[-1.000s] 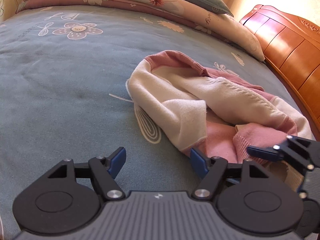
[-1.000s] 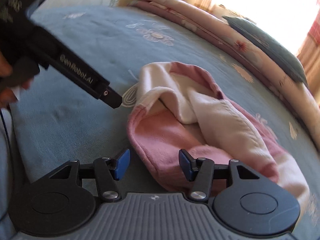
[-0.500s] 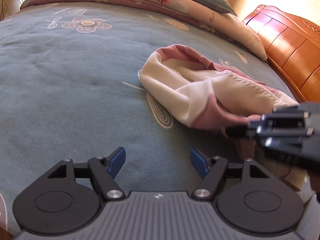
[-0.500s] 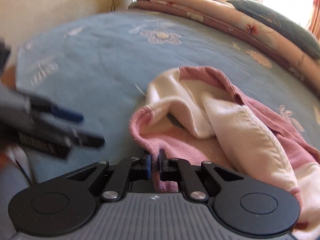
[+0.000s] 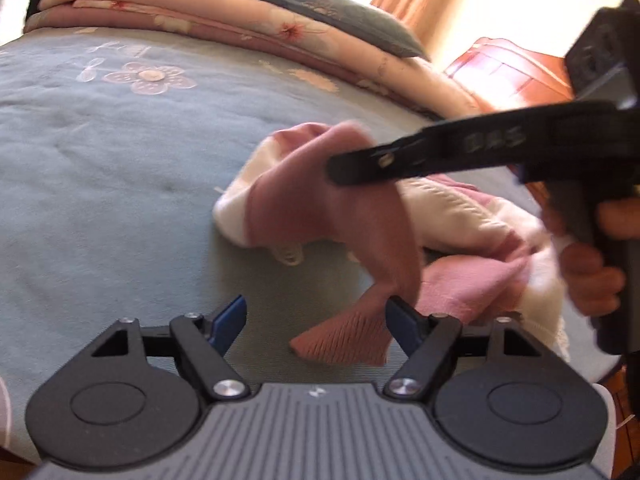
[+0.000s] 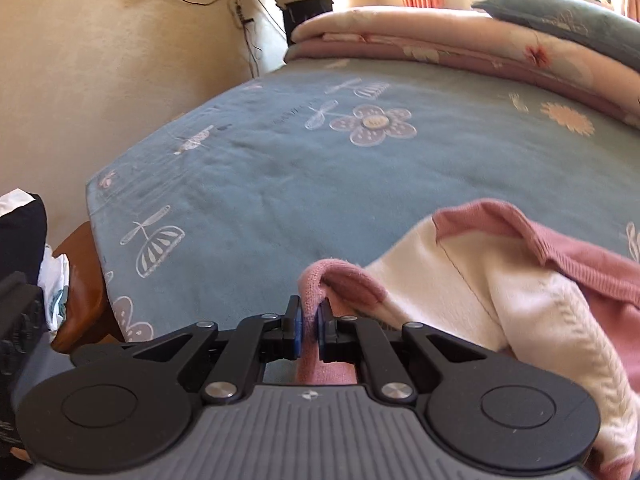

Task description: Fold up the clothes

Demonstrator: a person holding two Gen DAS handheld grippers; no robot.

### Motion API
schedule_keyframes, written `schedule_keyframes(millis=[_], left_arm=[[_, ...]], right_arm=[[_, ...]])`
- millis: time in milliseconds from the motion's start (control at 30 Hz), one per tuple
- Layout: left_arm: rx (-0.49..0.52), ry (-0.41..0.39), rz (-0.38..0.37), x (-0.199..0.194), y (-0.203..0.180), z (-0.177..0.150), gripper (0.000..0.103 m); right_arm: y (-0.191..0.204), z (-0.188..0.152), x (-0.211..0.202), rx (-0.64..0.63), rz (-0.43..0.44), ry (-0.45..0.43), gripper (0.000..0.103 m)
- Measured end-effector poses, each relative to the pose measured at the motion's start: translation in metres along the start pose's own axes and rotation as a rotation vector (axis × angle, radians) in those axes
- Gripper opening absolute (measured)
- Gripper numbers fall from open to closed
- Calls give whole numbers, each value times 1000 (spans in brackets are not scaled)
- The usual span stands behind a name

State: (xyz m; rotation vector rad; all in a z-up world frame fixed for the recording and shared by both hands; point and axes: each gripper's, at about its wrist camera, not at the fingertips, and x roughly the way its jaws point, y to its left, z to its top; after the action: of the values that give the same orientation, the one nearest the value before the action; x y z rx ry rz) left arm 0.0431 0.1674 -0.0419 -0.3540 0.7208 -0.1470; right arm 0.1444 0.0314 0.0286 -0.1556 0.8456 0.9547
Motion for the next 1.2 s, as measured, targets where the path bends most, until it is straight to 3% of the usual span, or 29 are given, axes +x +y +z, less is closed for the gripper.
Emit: schedule_keyframes(millis=[133, 233, 300, 333, 367, 433, 767, 933, 1100, 1200], left_arm=[[90, -13, -53, 13, -19, 3, 76], [100, -38, -58, 28, -28, 7, 73], [102, -65, -40, 38, -33, 10, 54], [95, -66, -18, 42, -33, 11, 29], [81, -61, 12, 46, -34, 11, 17], [63, -58, 50, 48, -33, 10, 11], [71, -40, 333, 27, 15, 24, 11], [178, -46, 506, 8, 35, 41, 10], [273, -78, 659, -2, 55, 78, 10], [306, -122, 713, -8, 55, 99, 10]], right_arm=[[-7, -2, 2, 16, 1, 10, 9], [-7, -3, -4, 16, 8, -2, 9], [-7, -4, -8, 16, 14, -10, 9], [-8, -5, -9, 15, 12, -12, 9], [-8, -7, -10, 14, 9, -15, 9], [-9, -9, -13, 12, 4, -20, 9], [-15, -45, -36, -12, 3, -7, 18], [-20, -69, -58, -42, -48, -17, 20], [-34, -81, -82, -13, -84, -63, 23], [-42, -84, -91, 11, -104, -86, 23]])
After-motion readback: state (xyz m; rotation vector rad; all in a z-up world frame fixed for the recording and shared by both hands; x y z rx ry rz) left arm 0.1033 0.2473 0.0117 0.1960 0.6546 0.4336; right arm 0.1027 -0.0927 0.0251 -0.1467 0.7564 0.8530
